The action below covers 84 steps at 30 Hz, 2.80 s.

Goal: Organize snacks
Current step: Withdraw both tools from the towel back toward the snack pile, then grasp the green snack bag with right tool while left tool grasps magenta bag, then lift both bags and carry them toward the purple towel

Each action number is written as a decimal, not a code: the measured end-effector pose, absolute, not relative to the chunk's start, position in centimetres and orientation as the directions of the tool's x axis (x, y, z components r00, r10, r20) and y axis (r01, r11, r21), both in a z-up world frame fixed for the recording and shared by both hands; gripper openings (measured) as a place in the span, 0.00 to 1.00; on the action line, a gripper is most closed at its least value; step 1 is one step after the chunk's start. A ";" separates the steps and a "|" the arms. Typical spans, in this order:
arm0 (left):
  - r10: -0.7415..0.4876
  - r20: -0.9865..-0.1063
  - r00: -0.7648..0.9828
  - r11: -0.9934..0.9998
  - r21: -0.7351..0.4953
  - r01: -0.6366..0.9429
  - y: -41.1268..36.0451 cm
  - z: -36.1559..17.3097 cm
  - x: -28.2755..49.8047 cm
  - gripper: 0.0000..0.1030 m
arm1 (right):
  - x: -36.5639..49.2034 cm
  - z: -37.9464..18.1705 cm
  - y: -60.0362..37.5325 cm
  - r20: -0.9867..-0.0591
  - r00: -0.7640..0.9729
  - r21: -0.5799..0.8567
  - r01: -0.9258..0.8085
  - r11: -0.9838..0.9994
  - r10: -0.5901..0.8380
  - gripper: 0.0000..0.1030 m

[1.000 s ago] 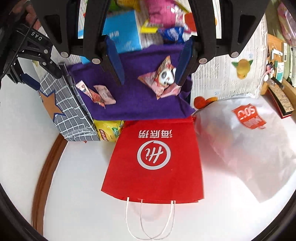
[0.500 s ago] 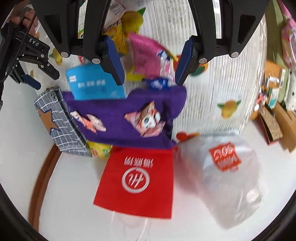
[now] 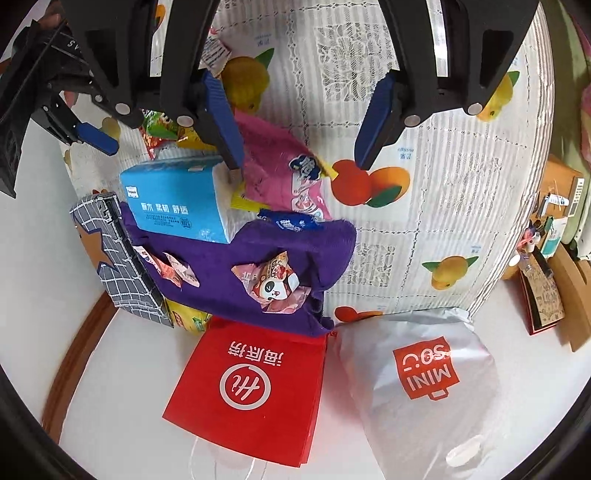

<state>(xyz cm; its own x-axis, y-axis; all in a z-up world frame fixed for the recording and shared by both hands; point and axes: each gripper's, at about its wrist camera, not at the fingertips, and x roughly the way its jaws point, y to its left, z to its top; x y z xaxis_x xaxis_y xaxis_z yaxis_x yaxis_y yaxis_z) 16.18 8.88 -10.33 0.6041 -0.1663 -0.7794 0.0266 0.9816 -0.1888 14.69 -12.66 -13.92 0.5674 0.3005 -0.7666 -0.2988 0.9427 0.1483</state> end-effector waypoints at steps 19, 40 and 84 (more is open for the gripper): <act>-0.161 -0.812 0.561 0.985 -0.167 0.042 7.8 -13.4 16.9 0.60 | 13.9 -16.4 -11.9 -0.772 0.589 0.055 -0.312 0.948 0.239 0.45; -0.045 -0.833 0.552 0.998 -0.017 0.056 3.7 -15.8 22.4 0.63 | 14.8 -18.9 -21.1 -0.765 0.636 0.047 -0.100 0.994 0.100 0.45; -0.264 -0.725 0.636 0.964 -0.216 0.154 3.4 -9.6 13.2 0.54 | 11.1 -12.5 -19.9 -0.702 0.709 0.012 -0.086 0.996 0.070 0.44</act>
<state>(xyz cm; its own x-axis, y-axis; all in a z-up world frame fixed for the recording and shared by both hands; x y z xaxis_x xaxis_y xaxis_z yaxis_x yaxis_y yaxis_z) 13.23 3.36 -9.62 0.6363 -0.2640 -0.7249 0.1542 0.9642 -0.2158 11.11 -19.94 -12.54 0.7089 0.0697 -0.7019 -0.0864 0.9962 0.0117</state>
